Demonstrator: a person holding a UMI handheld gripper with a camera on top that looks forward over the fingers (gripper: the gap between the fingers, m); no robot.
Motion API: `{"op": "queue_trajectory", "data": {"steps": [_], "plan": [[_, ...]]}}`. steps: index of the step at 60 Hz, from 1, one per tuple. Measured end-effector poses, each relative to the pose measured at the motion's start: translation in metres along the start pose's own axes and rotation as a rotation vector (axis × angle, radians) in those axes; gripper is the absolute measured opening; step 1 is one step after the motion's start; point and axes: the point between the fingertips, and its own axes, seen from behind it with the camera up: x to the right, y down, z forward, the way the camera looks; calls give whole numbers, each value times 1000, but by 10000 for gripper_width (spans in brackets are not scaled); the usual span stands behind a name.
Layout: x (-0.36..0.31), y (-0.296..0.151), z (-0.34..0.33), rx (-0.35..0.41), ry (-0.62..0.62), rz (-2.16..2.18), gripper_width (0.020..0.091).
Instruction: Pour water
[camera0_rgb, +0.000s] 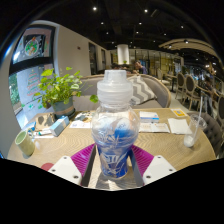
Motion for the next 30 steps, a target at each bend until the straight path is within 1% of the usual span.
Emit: {"op": "queue_trajectory", "data": {"steps": [2,3,4,6,9,15,16,17,20,21,30], "plan": [[2,-2,1,13,15,1,572],[3,-3,1,17,22,6,526],[3,-3,2,20,24,13,511],[3,-4,3,27,27,29,509],[4,-5,4,33,35,32,475],[6,-6,5,47,68,20,382],[7,-6,5,48,73,19,380],[7,-7,5,50,79,17,363],[7,-8,5,47,99,-3,356],[6,-8,5,45,106,-14,334],[5,-31,-11,62,232,-138,334]]}}
